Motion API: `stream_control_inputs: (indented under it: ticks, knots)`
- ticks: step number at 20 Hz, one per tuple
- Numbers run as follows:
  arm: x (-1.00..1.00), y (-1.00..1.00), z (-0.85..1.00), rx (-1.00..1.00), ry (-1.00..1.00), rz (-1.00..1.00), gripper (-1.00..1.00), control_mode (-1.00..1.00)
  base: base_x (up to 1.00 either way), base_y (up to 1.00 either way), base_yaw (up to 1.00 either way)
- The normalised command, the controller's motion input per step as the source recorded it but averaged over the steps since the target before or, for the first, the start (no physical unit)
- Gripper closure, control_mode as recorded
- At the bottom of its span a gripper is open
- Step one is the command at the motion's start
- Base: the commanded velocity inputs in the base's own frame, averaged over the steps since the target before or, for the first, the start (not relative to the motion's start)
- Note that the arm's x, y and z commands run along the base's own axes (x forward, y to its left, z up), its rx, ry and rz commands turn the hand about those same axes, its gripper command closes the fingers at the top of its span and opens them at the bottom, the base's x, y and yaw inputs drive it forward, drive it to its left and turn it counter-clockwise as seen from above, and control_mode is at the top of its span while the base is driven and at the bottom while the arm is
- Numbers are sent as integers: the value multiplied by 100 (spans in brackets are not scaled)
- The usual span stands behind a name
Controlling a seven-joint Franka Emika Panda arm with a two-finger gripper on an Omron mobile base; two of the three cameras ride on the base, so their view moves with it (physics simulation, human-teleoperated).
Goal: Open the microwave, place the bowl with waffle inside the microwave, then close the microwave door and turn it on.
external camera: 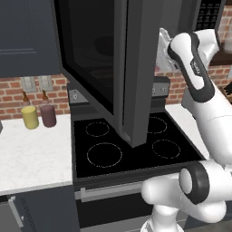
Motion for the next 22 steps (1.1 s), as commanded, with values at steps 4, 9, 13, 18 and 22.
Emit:
stream_control_inputs:
  ticks: [4, 9, 13, 18, 22]
  knots:
    - [-100, -16, 15, 7, -2, 8, -100, -100, 0, 0, 0]
    - [-100, -22, 29, 16, 0, 6, -100, -100, 0, 0, 0]
    - [-100, -12, 28, 24, 0, 0, -100, -100, 0, 0, 0]
    - [-100, -2, 16, 16, -2, -4, -100, -100, 0, 0, 0]
    - [-100, -2, 1, 6, -4, -19, -100, -100, 0, 0, 0]
